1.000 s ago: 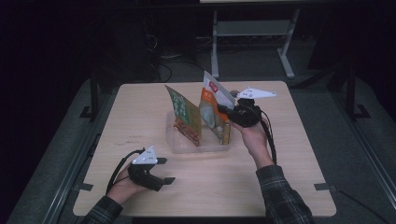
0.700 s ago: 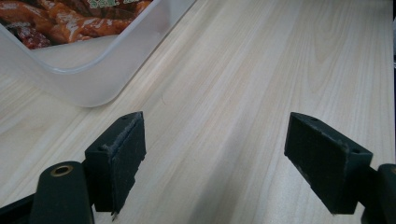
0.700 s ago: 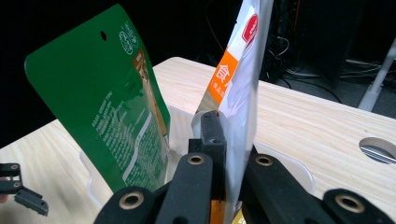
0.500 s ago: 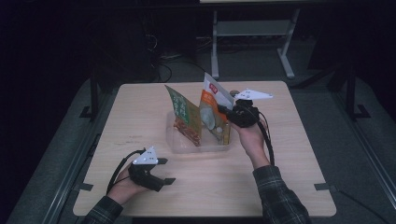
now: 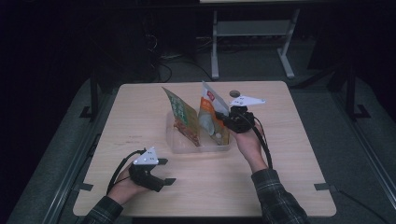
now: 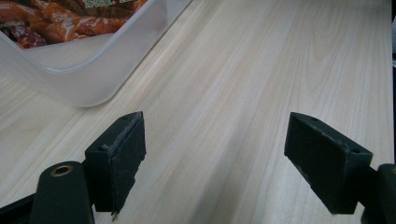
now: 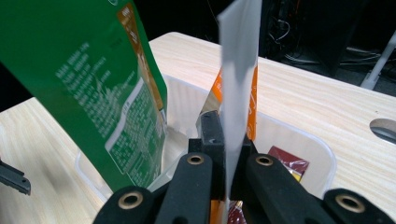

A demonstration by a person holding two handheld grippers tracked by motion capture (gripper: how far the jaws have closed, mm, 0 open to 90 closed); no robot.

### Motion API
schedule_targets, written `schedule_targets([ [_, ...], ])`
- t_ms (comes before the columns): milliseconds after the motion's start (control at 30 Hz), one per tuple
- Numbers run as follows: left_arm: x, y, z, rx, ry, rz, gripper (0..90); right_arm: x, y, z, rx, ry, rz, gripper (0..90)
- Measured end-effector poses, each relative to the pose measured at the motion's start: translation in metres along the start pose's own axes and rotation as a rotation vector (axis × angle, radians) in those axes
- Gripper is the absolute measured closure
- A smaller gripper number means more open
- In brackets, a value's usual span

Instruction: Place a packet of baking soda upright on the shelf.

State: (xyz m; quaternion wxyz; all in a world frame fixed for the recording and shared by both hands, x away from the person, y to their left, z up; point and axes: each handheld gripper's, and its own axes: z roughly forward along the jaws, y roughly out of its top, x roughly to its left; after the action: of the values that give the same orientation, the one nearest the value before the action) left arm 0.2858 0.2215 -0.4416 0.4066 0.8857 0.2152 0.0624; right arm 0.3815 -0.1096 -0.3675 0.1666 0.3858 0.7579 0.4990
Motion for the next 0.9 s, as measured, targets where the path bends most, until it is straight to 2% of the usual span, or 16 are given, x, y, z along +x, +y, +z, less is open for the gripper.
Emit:
schedule_targets([
  [300, -0.001, 0.0, 0.002, 0.01, -0.008, -0.002, 20.2, -0.001, -0.002, 0.001, 0.014, 0.009, -0.007, 89.1],
  [500, -0.002, 0.0, 0.003, 0.014, -0.011, -0.008, 20.2, -0.002, -0.004, 0.0, 0.038, 0.022, -0.012, 80.1],
  [633, -0.003, -0.001, 0.003, 0.014, -0.015, -0.015, 20.2, -0.001, -0.002, -0.005, 0.03, 0.046, -0.004, 67.8],
  [767, -0.003, -0.001, 0.003, 0.016, -0.015, -0.011, 20.2, 0.001, -0.002, -0.009, 0.054, 0.042, -0.025, 48.2],
  [900, -0.003, -0.001, 0.003, 0.015, -0.015, -0.004, 20.2, 0.004, -0.007, -0.017, 0.066, 0.059, -0.045, 41.6],
])
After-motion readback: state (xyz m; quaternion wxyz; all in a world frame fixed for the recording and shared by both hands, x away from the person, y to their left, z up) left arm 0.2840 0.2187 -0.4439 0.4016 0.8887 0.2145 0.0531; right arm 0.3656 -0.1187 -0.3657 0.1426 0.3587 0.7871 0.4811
